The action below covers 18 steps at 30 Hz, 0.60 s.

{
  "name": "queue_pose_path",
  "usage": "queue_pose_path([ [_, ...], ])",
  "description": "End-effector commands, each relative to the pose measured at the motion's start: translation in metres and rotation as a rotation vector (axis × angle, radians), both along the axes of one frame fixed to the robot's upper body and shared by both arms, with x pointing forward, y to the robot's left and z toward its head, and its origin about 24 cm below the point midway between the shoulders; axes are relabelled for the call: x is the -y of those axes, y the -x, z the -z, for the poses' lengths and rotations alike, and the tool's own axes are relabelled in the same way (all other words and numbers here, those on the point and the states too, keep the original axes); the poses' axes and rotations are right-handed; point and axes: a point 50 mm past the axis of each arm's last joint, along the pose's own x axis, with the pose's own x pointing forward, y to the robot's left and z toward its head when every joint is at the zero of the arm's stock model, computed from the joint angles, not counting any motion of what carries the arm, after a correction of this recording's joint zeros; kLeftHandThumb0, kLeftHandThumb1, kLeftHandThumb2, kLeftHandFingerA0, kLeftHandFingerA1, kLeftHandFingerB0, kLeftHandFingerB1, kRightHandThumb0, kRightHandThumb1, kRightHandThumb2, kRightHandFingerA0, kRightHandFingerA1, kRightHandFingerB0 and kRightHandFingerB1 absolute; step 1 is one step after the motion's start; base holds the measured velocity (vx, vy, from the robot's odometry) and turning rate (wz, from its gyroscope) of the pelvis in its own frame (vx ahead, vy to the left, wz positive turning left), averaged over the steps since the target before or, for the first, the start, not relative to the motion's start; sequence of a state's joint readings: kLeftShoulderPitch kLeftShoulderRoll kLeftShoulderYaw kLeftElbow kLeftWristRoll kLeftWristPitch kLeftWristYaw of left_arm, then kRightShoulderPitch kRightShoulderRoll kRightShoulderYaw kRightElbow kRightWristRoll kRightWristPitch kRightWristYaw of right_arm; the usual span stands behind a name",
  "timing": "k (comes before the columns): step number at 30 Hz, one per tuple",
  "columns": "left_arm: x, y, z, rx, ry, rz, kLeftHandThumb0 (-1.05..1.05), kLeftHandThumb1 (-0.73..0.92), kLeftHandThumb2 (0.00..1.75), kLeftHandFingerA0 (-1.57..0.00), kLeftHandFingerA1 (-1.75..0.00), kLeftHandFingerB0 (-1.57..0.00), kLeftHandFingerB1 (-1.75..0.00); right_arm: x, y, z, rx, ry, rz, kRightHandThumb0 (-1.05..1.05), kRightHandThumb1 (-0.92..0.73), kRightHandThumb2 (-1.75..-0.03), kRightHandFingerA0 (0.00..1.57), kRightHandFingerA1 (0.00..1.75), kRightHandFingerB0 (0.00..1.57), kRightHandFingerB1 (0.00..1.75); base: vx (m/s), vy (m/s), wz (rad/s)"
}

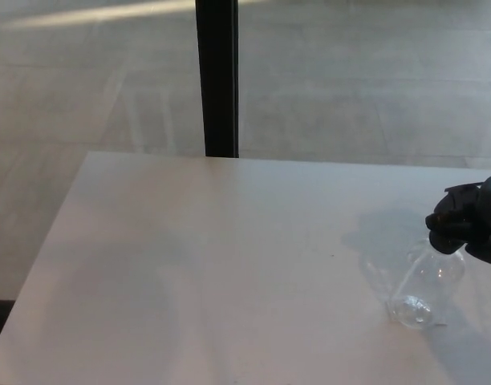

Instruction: The robot uses its right hand to grab and lift the lid of the spray bottle kept in the middle of the desk and places the lid on the right side of the bottle

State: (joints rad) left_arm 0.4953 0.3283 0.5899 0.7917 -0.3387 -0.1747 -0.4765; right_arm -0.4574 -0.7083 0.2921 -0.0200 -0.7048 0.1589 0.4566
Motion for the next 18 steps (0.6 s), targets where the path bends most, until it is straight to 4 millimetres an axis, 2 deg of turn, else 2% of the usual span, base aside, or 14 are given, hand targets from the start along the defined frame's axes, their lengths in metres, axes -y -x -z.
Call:
queue_pose_path([
  [1,0.059,-0.096,-0.073,0.426,-0.091,0.529,-0.77,0.76,0.63,-0.25,-0.48,-0.20,-0.32,-0.015,-0.008,-0.091,0.240,-0.488,-0.029,-0.24,-0.41,-1.31,0.96,1.75,0.81,1.55,0.00,0.000,0.00],
  [4,0.062,-0.102,-0.061,0.391,-0.098,0.563,-0.75,0.67,0.60,-0.28,-0.44,-0.20,-0.29,-0.008,-0.008,-0.095,0.254,-0.504,-0.016,-0.25,-0.42,-1.29,0.95,1.75,0.80,1.57,0.00,0.000,0.03],
  [5,0.072,-0.099,-0.058,0.335,-0.053,0.659,-0.78,0.52,0.89,-0.14,-0.51,-0.09,-0.40,-0.004,-0.010,-0.096,0.250,-0.545,-0.001,-0.24,-0.41,-1.31,0.96,1.75,0.81,1.58,0.00,0.000,0.00],
  [7,0.082,-0.092,-0.055,0.233,-0.048,0.749,-0.79,0.53,0.91,-0.08,-0.51,-0.05,-0.38,-0.004,-0.013,-0.093,0.242,-0.536,-0.007,-0.25,-0.43,-1.28,0.97,1.75,0.82,1.56,0.00,0.000,0.00],
  [9,0.085,-0.088,-0.055,0.213,-0.043,0.781,-0.82,0.54,0.93,-0.05,-0.52,-0.05,-0.37,-0.006,-0.013,-0.090,0.245,-0.534,-0.018,-0.22,-0.41,-1.32,0.98,1.75,0.84,1.55,0.00,0.000,0.00],
  [10,0.086,-0.084,-0.054,0.204,-0.039,0.776,-0.39,0.42,1.02,0.00,-0.51,0.00,-0.51,-0.007,-0.013,-0.090,0.241,-0.536,-0.016,-0.22,-0.40,-1.33,0.97,1.75,0.83,1.56,0.00,0.000,0.00],
  [11,0.084,-0.078,-0.045,0.178,-0.018,0.739,-0.67,0.77,0.63,-0.15,-0.49,-0.12,-0.30,-0.008,-0.012,-0.092,0.238,-0.530,-0.015,-0.21,-0.41,-1.32,0.96,1.75,0.81,1.55,0.00,0.000,0.00],
  [12,0.083,-0.075,-0.041,0.162,-0.009,0.718,-0.74,0.60,0.96,-0.13,-0.55,-0.06,-0.44,-0.009,-0.012,-0.093,0.238,-0.528,-0.015,-0.23,-0.41,-1.31,0.95,1.75,0.81,1.57,0.00,0.000,0.00],
  [15,0.074,-0.065,-0.030,0.159,-0.004,0.608,-0.77,0.62,0.98,-0.17,-0.52,-0.10,-0.42,-0.010,-0.012,-0.107,0.253,-0.531,-0.017,-0.24,-0.41,-1.31,0.95,1.75,0.79,1.58,0.00,0.000,0.00],
  [18,0.073,-0.062,-0.032,0.170,-0.013,0.579,-0.77,0.62,0.98,-0.19,-0.53,-0.10,-0.42,-0.011,-0.013,-0.115,0.267,-0.537,-0.016,-0.23,-0.41,-1.34,0.96,1.75,0.80,1.58,0.00,0.000,0.00],
])
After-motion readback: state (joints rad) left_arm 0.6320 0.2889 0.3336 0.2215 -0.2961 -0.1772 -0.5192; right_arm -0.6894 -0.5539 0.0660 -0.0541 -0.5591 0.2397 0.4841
